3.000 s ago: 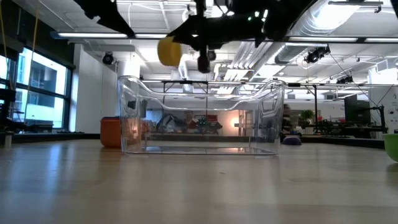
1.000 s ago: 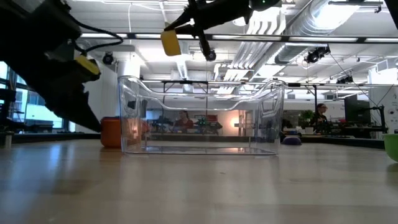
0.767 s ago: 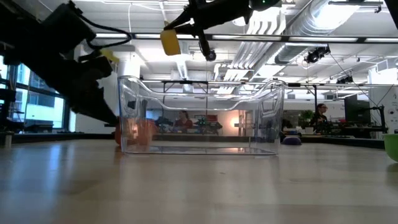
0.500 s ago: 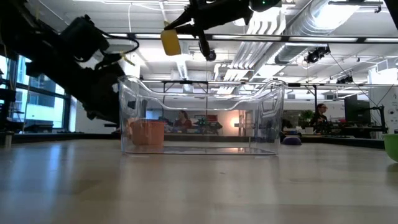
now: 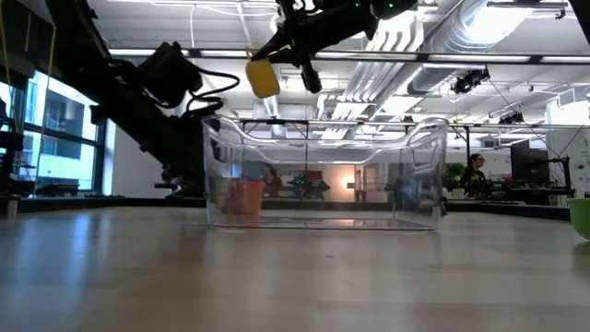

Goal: Nest measuring cups in basket
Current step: Stack the yellow measuring cup on top of the blue measuring cup

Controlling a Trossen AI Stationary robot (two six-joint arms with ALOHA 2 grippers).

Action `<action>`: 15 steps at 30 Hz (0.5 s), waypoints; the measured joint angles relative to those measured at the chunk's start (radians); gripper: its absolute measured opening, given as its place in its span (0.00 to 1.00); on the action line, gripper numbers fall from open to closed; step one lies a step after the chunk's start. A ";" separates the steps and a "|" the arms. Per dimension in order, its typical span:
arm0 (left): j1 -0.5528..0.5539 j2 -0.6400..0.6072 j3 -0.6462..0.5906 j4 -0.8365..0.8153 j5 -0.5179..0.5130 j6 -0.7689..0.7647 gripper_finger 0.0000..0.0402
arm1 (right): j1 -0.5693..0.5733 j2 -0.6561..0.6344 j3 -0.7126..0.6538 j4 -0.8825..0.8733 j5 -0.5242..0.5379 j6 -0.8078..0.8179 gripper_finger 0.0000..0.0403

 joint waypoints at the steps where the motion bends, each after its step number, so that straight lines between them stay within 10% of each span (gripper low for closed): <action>1: 0.003 0.000 0.008 -0.006 0.005 0.006 0.00 | -0.004 0.000 0.000 -0.009 0.000 0.002 0.00; 15: 0.067 -0.496 -0.010 -0.469 0.004 0.039 0.00 | 0.001 0.133 0.162 -0.275 0.059 -0.034 0.00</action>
